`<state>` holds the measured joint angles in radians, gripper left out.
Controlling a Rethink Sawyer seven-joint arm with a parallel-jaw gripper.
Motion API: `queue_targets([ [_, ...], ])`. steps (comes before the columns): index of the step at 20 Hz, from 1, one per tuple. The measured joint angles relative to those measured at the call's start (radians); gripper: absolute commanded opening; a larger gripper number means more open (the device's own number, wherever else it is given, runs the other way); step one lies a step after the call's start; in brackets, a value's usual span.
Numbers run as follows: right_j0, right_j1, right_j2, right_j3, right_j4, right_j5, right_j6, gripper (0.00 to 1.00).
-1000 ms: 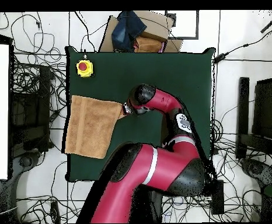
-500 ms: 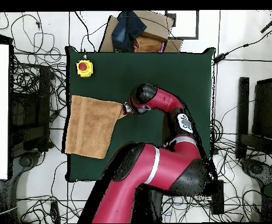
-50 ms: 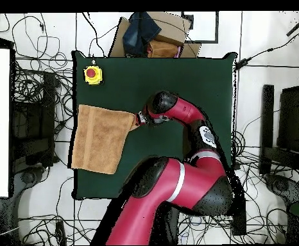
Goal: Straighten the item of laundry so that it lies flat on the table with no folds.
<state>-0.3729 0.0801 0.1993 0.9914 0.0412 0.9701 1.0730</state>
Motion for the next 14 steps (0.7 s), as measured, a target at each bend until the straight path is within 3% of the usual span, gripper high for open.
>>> queue_targets([
  [14, -0.031, -0.018, 0.036, 0.058, -0.001, -0.058, 0.0, 1.0],
])
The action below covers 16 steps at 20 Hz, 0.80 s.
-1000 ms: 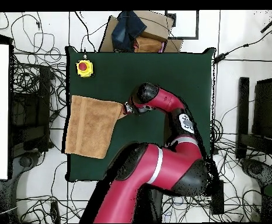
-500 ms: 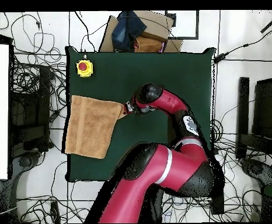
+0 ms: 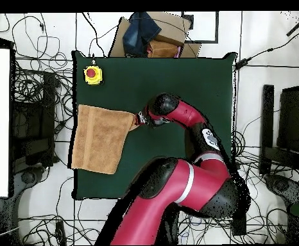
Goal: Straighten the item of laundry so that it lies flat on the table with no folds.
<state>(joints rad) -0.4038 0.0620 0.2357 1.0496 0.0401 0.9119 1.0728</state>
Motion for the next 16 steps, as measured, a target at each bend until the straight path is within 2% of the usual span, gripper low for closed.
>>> queue_targets([
  [16, -0.008, -0.018, 0.03, 0.057, 0.0, -0.072, 0.0, 1.0],
])
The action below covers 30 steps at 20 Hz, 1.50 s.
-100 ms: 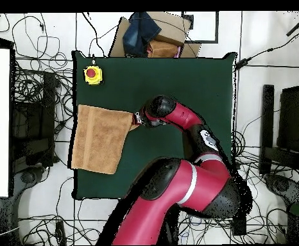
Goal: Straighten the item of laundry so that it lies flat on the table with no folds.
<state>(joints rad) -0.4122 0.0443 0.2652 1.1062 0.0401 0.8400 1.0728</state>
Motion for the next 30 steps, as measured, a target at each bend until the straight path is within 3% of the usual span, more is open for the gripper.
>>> queue_targets([
  [30, -0.084, 0.036, 0.104, 0.0, 0.001, 0.028, 0.0, 1.0],
])
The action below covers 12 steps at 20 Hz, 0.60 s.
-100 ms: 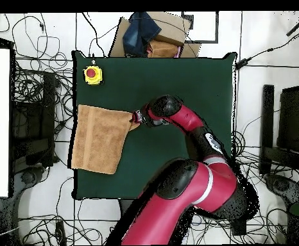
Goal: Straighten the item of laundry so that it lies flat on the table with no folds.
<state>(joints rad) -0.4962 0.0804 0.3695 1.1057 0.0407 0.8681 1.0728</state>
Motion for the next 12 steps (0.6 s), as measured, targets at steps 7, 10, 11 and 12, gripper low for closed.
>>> queue_targets([
  [7, -0.004, 0.005, 0.009, -0.003, -0.003, 0.008, 0.0, 1.0],
  [10, 0.003, 0.006, 0.01, -0.022, -0.031, 0.031, -0.007, 1.0],
  [11, 0.007, 0.006, 0.01, -0.029, -0.041, 0.039, -0.011, 1.0],
  [12, 0.015, 0.006, 0.01, -0.043, -0.064, 0.056, -0.019, 1.0],
])
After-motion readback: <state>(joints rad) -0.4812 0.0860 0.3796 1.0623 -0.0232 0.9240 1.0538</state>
